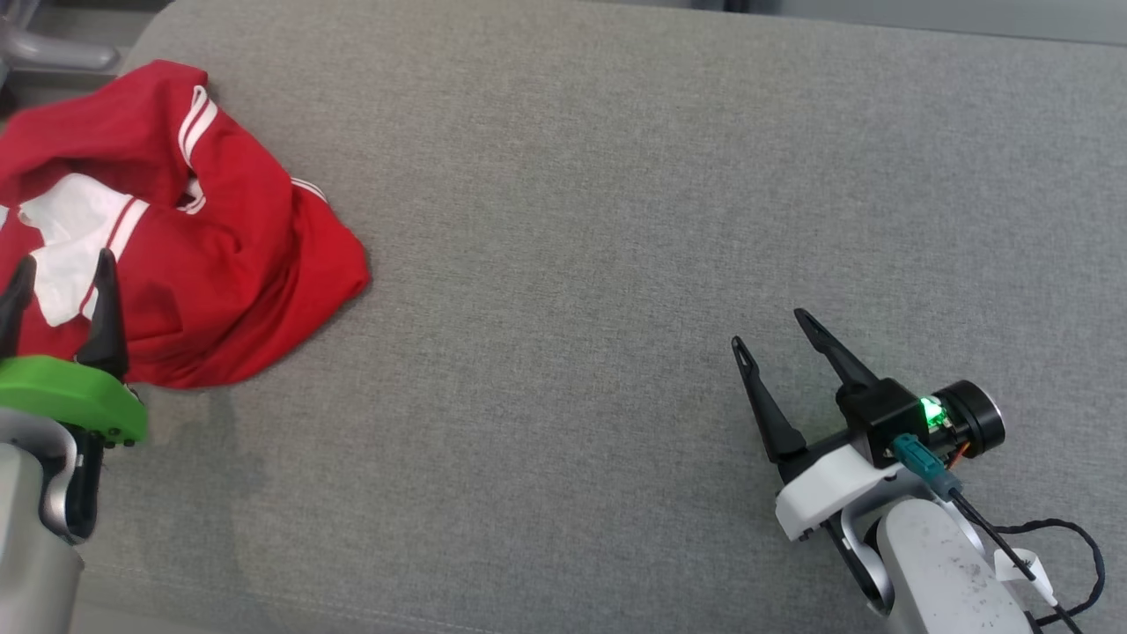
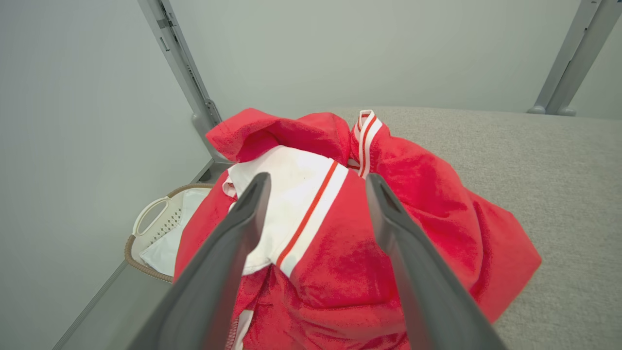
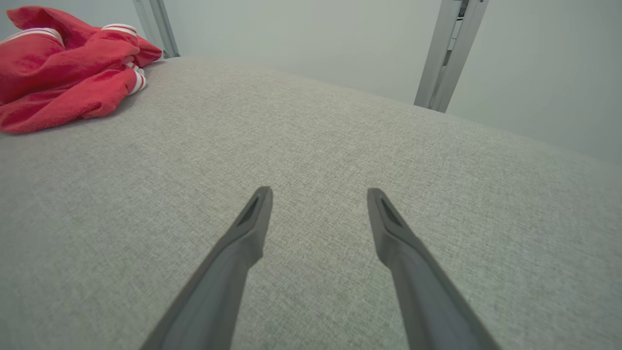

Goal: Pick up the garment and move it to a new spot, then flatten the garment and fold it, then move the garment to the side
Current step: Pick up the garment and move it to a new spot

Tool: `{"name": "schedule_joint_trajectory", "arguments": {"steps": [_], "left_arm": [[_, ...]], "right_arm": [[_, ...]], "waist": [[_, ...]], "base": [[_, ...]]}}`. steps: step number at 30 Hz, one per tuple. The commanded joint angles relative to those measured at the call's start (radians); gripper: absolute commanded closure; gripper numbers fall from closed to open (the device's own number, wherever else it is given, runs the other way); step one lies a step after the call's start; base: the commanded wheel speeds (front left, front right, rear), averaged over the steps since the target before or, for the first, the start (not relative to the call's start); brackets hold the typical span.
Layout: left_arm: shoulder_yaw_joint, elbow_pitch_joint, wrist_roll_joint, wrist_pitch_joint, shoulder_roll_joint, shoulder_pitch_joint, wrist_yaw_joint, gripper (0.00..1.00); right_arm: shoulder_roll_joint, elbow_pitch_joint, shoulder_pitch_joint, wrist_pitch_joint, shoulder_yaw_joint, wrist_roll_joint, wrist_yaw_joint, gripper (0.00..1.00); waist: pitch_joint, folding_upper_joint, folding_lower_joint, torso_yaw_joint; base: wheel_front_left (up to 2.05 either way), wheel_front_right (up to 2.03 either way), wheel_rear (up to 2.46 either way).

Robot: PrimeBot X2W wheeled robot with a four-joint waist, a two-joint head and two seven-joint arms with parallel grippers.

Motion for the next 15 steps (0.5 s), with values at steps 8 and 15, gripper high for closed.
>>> {"name": "schedule_joint_trajectory", "arguments": {"steps": [8, 15], "left_arm": [[-0.237, 0.142, -0.245, 0.040, 0.124, -0.173, -0.004, 0.00], [-0.355, 0.233, -0.389, 0.128, 0.143, -0.218, -0.004, 0.00]], "right_arm": [[-0.006, -0.020, -0.056, -0.005, 0.003, -0.028, -0.001, 0.00], [-0.006, -0.031, -0.063, -0.005, 0.000, -0.025, -0.001, 0.00]], "waist": [[0.144, 0.0000, -0.0001, -0.094], [0.177, 0.0000, -0.0001, -0.133]], "base": [[0.00, 0.00, 0.00], [0.00, 0.00, 0.00]]}}
